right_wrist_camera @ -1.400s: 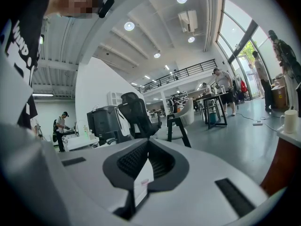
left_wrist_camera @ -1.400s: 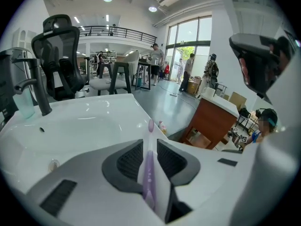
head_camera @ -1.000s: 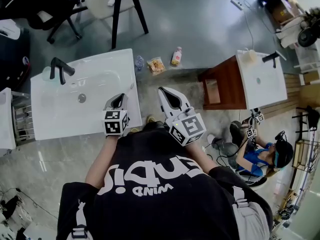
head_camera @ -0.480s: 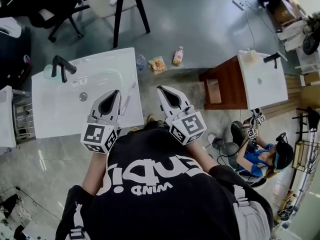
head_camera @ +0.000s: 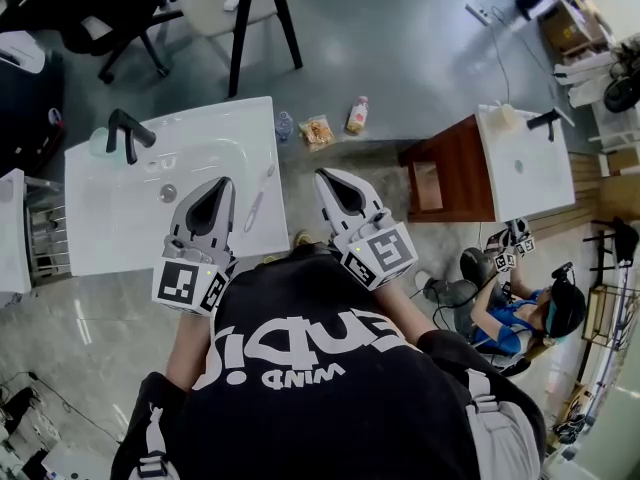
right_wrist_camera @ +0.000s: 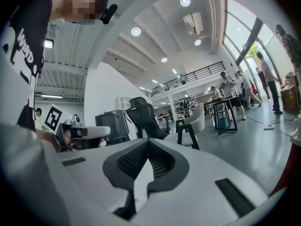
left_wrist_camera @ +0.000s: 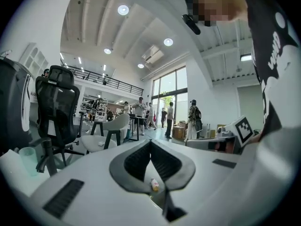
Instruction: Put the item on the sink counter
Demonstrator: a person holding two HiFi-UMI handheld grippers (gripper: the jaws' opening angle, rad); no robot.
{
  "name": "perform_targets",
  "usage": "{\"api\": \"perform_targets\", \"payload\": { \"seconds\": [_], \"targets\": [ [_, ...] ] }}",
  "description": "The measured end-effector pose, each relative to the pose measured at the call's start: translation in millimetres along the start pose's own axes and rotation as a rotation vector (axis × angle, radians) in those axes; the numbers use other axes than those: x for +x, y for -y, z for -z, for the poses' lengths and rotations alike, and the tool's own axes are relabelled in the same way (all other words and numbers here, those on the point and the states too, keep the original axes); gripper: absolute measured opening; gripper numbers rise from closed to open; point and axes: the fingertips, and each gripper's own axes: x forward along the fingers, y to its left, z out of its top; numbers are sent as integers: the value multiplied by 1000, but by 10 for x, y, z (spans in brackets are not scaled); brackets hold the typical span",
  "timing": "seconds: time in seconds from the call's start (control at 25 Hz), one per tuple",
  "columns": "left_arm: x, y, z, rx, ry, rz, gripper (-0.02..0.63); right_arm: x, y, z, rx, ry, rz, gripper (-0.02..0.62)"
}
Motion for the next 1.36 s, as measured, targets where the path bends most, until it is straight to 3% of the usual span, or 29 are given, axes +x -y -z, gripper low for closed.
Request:
{"api": "perform_targets", "payload": {
  "seconds": [1.36],
  "targets": [
    [83,91,227,-24,-40,18,20,6,-103,53,-17,2,-22,18]
  ]
}}
